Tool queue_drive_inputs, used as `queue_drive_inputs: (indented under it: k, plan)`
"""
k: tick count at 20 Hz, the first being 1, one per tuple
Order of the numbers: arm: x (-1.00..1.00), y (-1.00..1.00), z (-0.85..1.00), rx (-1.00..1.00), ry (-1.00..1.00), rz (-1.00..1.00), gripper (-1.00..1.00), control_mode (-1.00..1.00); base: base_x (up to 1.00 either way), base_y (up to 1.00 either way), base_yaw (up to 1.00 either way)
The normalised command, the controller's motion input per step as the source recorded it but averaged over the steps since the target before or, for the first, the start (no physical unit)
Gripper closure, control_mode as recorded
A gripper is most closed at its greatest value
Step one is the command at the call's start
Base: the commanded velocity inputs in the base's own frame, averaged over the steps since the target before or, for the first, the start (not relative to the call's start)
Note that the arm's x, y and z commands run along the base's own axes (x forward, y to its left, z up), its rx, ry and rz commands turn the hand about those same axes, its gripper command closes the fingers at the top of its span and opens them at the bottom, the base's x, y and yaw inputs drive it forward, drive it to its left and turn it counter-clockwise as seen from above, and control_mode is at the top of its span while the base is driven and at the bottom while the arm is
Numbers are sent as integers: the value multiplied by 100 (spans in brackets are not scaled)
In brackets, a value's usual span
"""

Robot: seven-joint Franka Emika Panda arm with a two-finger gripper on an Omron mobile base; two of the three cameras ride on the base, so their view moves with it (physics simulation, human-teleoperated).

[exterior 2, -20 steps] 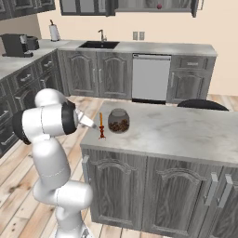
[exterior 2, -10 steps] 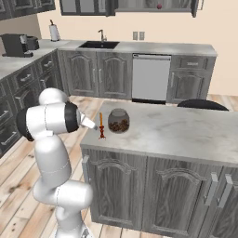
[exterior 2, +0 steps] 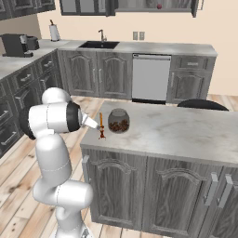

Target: Pick the jar and candle from the dining table and place them in the open cabinet. Close the cabinet after placing the objects.

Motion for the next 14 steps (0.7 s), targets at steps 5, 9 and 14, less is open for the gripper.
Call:
queue_drive_inputs:
  k: [5, 9, 14]
  plan:
    - [13, -4, -9, 0, 0, 0, -100, -100, 0, 0, 0]
    - [13, -2, -14, 0, 0, 0, -100, -100, 0, 0, 0]
    - [24, 0, -18, 0, -1, 0, -100, -100, 0, 0, 0]
